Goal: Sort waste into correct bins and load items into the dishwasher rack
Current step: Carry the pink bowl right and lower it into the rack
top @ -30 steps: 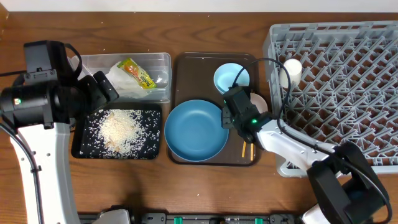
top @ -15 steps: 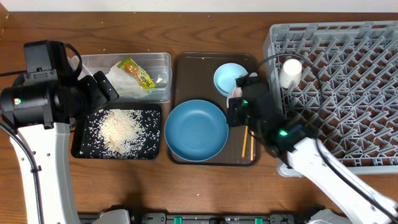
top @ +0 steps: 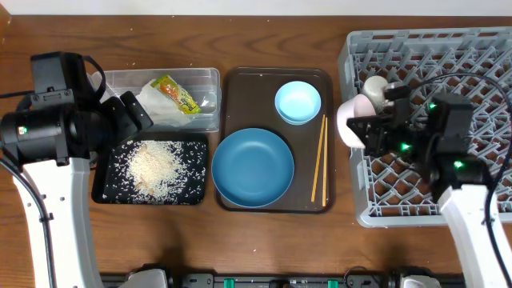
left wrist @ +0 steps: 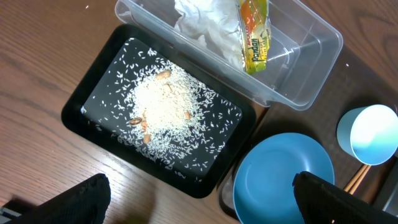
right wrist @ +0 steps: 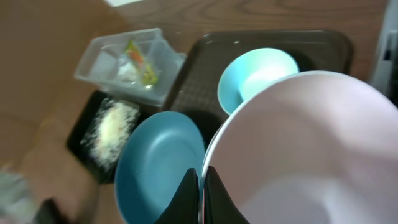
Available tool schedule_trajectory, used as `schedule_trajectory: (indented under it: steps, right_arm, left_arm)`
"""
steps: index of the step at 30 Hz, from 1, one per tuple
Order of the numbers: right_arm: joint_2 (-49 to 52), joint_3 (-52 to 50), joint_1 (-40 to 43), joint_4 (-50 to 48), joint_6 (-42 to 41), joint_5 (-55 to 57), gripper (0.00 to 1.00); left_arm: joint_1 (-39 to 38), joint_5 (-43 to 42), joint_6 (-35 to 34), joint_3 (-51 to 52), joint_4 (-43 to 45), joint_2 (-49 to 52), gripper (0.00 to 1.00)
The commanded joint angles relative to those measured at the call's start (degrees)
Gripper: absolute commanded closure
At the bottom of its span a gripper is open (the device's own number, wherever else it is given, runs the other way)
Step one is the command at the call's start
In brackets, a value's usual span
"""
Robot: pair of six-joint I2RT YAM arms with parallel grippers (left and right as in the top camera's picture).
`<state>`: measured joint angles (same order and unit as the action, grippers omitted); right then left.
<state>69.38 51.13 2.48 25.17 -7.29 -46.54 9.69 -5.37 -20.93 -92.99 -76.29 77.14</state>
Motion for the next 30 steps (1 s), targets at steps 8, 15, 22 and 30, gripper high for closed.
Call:
schedule_trajectory:
  steps: [8, 15, 22, 30]
  right_arm:
    - [9.7, -0.2, 13.0, -1.1, 7.8, -28.6, 0.99]
    - [14.9, -0.2, 13.9, -1.4, 8.7, -31.8, 0.99]
    - [16.2, -0.2, 16.2, -1.4, 8.7, -31.7, 0.99]
    - [16.2, -0.3, 19.4, -0.6, 8.7, -30.8, 0.99]
  left_arm:
    - [0.3, 0.9, 0.3, -0.1, -0.1, 0.1, 0.04]
    - [0.3, 0.9, 0.3, -0.1, -0.1, 0.1, 0.04]
    - [0.3, 0.9, 0.3, -0.1, -0.1, 0.1, 0.04]
    - [0.3, 0.9, 0.3, -0.1, -0.1, 0.1, 0.04]
